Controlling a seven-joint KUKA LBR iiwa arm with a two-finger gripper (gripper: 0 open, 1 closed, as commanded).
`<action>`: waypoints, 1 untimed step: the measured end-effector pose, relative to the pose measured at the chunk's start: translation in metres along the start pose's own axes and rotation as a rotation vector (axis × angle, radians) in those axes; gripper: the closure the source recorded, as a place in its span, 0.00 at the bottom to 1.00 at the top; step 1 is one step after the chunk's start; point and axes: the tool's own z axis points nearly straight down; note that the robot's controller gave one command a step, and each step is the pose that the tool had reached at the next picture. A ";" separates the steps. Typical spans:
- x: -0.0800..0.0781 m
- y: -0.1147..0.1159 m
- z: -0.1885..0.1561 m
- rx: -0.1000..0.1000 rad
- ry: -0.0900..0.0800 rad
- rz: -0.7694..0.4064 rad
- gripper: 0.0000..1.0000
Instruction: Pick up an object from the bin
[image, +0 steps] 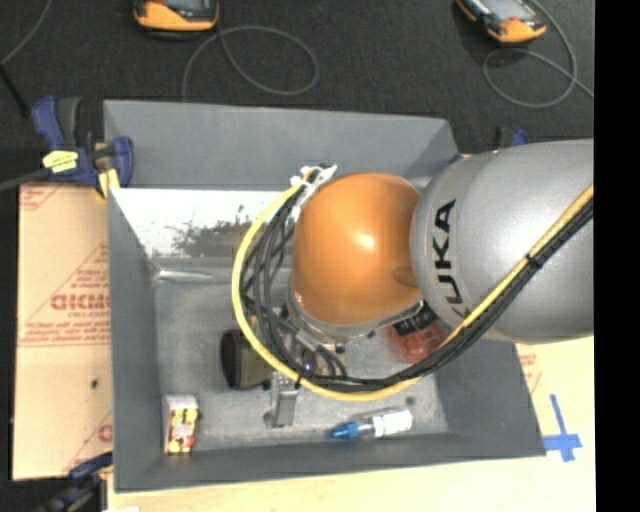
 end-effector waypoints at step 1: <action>-0.002 -0.001 -0.005 -0.002 -0.009 0.005 0.00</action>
Offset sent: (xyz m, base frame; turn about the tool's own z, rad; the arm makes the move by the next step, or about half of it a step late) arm 0.0970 -0.0377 -0.1592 -0.1080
